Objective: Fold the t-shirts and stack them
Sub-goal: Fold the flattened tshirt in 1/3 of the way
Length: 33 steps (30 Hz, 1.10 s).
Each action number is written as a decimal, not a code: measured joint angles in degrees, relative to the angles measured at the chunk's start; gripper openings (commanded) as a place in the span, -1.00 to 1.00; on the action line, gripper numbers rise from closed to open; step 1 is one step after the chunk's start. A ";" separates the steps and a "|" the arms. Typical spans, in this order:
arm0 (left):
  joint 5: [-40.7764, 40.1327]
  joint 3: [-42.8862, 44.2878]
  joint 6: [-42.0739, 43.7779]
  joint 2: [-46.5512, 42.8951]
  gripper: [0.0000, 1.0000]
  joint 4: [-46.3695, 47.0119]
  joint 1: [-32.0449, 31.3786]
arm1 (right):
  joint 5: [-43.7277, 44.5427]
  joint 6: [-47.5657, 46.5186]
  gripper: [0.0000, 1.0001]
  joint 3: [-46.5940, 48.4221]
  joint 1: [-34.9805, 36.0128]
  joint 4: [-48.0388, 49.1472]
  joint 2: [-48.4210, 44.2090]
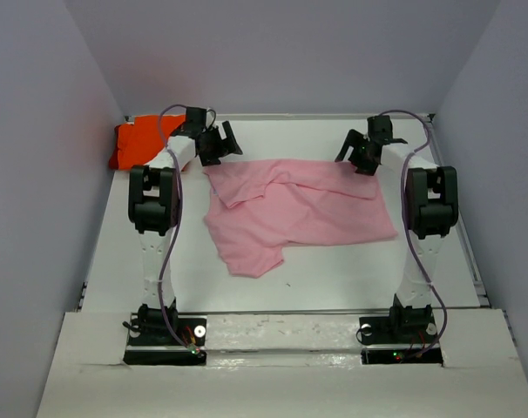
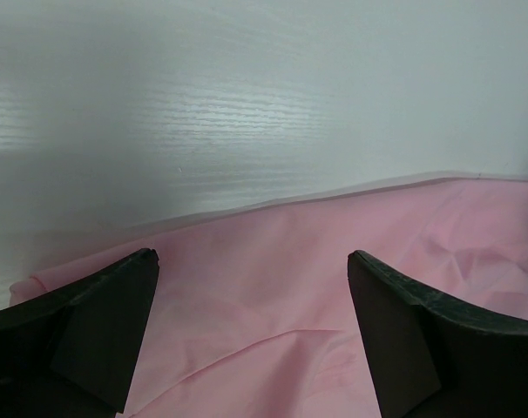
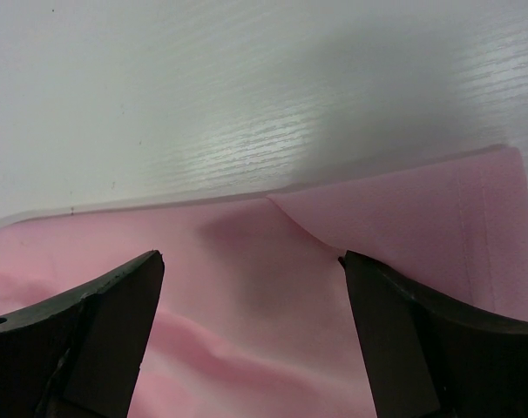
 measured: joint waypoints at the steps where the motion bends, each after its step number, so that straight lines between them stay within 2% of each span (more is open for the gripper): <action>1: 0.00 0.00 0.13 0.13 0.98 -0.37 0.00 | -0.02 -0.02 0.80 0.17 -0.04 -0.02 0.11; 11: 0.87 -4.11 0.28 -0.37 0.98 1.62 0.00 | 0.02 -0.02 0.81 1.79 -1.22 -0.55 1.46; 20: 0.68 -14.03 0.11 -11.21 0.98 3.23 -0.90 | 0.09 0.11 0.80 2.29 -1.60 -0.92 1.70; 27: -0.28 -15.58 0.13 -18.82 0.98 4.00 -2.62 | 0.09 0.11 0.80 2.29 -1.60 -0.92 1.70; 33: -0.11 -16.83 0.11 -18.93 0.98 4.46 -4.90 | 0.07 0.15 0.80 2.29 -1.60 -0.92 1.70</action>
